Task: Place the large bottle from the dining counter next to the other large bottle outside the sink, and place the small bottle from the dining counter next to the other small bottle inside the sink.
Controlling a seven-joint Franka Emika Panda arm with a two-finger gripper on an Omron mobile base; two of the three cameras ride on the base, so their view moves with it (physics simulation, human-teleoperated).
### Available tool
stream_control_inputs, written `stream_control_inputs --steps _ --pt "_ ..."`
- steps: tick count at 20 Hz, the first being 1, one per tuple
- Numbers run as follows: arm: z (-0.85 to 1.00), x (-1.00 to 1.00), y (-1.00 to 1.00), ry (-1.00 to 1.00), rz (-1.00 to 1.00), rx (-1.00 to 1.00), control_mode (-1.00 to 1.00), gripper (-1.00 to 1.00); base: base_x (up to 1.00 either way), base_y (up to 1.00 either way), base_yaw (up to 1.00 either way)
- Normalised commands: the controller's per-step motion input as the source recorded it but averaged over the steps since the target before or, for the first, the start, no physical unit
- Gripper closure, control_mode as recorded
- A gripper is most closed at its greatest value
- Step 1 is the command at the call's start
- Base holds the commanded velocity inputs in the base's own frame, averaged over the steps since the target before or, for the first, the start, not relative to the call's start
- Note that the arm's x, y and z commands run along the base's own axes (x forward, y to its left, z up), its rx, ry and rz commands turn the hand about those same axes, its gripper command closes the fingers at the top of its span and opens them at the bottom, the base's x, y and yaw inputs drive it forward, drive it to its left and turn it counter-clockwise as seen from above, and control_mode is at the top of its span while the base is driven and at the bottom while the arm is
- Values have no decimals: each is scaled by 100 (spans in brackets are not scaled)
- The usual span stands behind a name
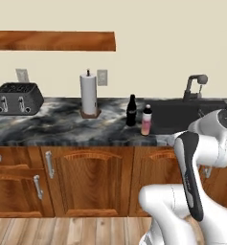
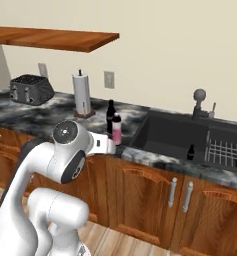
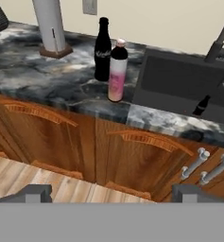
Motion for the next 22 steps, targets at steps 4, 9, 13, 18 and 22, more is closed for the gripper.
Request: stream_control_inputs --steps 4,9,13,18,22 --pt "0 0 0 0 0 0 100 -100 -39 2 -30" --pt "0 0 0 0 0 0 100 -100 -7 0 -62" --pt "0 0 0 0 0 0 100 -100 -3 0 -69" --pt "0 0 0 0 0 0 100 -100 0 -1 -64" --pt "0 0 0 0 0 0 100 -100 21 -26 -52"
